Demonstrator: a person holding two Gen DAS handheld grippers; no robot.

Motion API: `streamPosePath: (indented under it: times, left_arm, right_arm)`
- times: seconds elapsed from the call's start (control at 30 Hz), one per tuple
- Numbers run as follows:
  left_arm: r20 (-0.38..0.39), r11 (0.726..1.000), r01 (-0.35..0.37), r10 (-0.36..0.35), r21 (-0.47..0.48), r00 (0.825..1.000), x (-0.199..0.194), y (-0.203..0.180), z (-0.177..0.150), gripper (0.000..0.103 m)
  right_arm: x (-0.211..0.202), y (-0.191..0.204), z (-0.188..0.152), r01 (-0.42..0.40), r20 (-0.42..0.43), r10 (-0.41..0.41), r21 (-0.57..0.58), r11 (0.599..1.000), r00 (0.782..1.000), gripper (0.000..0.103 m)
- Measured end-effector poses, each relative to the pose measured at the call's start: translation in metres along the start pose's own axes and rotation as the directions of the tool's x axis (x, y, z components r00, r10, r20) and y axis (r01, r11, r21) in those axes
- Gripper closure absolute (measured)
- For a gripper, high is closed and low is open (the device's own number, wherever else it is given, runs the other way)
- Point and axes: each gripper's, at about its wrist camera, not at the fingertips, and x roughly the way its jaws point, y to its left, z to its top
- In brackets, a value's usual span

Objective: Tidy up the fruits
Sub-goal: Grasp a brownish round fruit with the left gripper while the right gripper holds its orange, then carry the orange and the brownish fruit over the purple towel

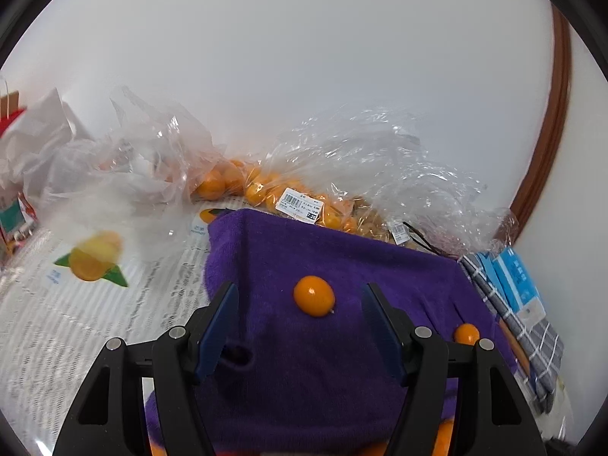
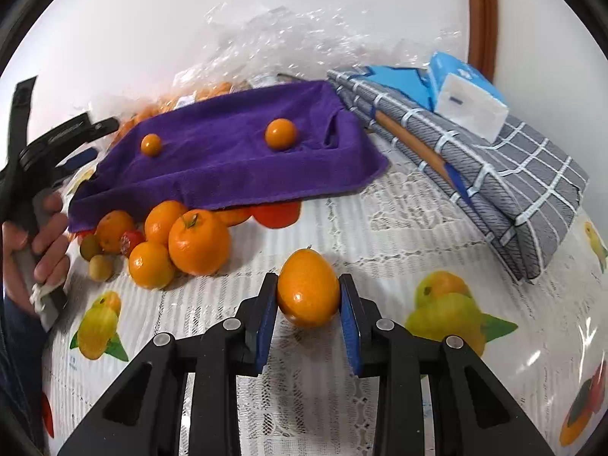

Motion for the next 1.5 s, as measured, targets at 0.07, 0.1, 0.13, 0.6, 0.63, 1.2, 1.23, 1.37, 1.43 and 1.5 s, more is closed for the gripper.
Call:
streamPosePath:
  times: [0.07,0.1,0.13,0.6,0.63,1.2,1.23,1.37,1.43,1.5]
  left_arm:
    - [-0.004,1.000,0.012,-0.012,0.004,1.000,-0.012,0.002,-0.004,0.038]
    - [-0.012,1.000,0.030,-0.030,0.001,0.999,-0.019,0.004,-0.007,0.038]
    - [-0.018,0.999,0.039,-0.039,0.002,0.999,-0.026,0.005,-0.010,0.038]
    - [-0.221,0.990,0.119,-0.099,0.077,0.970,-0.057,0.008,-0.067,0.040]
    - [-0.247,0.988,0.124,-0.097,0.093,0.964,-0.053,0.006,-0.068,0.042]
    - [-0.343,0.991,0.102,-0.066,0.087,0.937,-0.038,0.009,-0.074,0.078]
    - [-0.343,0.991,0.101,-0.064,0.090,0.937,-0.037,0.009,-0.074,0.077]
    - [-0.345,0.990,0.101,-0.061,0.097,0.937,-0.035,0.007,-0.076,0.078]
    - [-0.345,0.991,0.107,-0.071,0.086,0.936,-0.035,0.009,-0.076,0.078]
    - [-0.341,0.991,0.122,-0.096,0.058,0.935,-0.036,0.013,-0.075,0.078]
  right_arm:
    - [-0.004,-0.003,0.000,0.002,0.019,-0.003,0.017,1.000,1.000,0.071]
    - [-0.005,-0.005,0.000,0.004,0.026,-0.005,0.025,1.000,1.000,0.071]
    - [-0.006,-0.005,0.000,0.004,0.028,-0.005,0.029,1.000,1.000,0.071]
    - [-0.013,-0.008,-0.001,-0.013,0.058,0.009,0.067,0.998,0.998,0.071]
    - [-0.013,-0.008,-0.001,-0.013,0.060,0.009,0.067,0.998,0.998,0.071]
    - [-0.009,-0.002,0.001,0.020,0.024,-0.021,0.041,0.999,0.999,0.071]
    - [-0.008,-0.001,0.001,0.021,0.020,-0.022,0.035,0.999,1.000,0.071]
    - [-0.006,0.007,0.001,0.020,0.013,-0.020,-0.004,1.000,1.000,0.071]
    - [-0.008,0.008,0.001,0.022,0.022,-0.021,-0.012,1.000,1.000,0.071]
    - [-0.009,0.008,0.001,0.018,0.027,-0.018,-0.009,1.000,0.999,0.071]
